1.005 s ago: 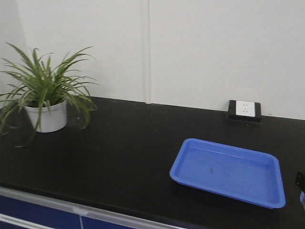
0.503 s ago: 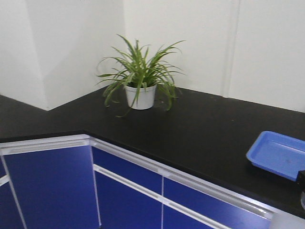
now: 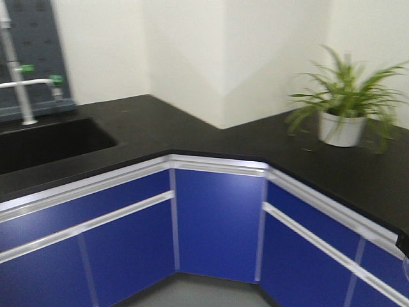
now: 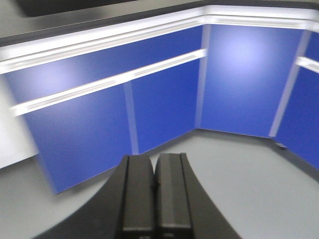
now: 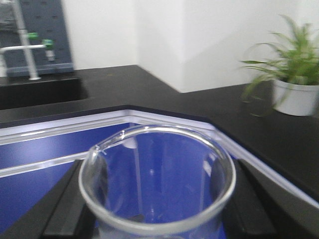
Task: Move beaker to silver tray on left bench
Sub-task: 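Drive the base to the bench with the silver tray, holding the beaker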
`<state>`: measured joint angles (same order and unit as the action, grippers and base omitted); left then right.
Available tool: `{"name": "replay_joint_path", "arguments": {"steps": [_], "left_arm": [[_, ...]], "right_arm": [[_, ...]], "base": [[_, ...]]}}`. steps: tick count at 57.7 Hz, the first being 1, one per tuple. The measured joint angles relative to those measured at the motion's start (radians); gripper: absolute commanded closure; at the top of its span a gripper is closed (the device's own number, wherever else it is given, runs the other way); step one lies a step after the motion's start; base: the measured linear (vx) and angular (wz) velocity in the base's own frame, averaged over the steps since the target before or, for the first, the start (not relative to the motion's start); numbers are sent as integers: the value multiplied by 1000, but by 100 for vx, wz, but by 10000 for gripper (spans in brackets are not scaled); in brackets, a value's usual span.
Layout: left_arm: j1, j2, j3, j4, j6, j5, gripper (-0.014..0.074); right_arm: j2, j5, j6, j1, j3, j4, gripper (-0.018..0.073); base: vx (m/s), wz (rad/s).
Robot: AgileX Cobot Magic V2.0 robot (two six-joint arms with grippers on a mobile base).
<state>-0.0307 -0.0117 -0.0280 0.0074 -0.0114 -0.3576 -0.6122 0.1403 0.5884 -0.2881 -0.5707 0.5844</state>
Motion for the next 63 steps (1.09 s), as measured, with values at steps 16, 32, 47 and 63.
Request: {"name": "replay_joint_path", "arguments": {"steps": [16, 32, 47, 63], "left_arm": [[0, 0, 0, 0, 0, 0, 595], [0, 0, 0, 0, 0, 0, 595], [0, 0, 0, 0, 0, 0, 595], [0, 0, 0, 0, 0, 0, 595]], "right_arm": [[0, 0, 0, 0, 0, 0, 564], [0, 0, 0, 0, 0, 0, 564], [0, 0, 0, 0, 0, 0, 564], [0, 0, 0, 0, 0, 0, 564]], "base": [[-13, 83], [-3, 82], [6, 69], [13, 61]]}}
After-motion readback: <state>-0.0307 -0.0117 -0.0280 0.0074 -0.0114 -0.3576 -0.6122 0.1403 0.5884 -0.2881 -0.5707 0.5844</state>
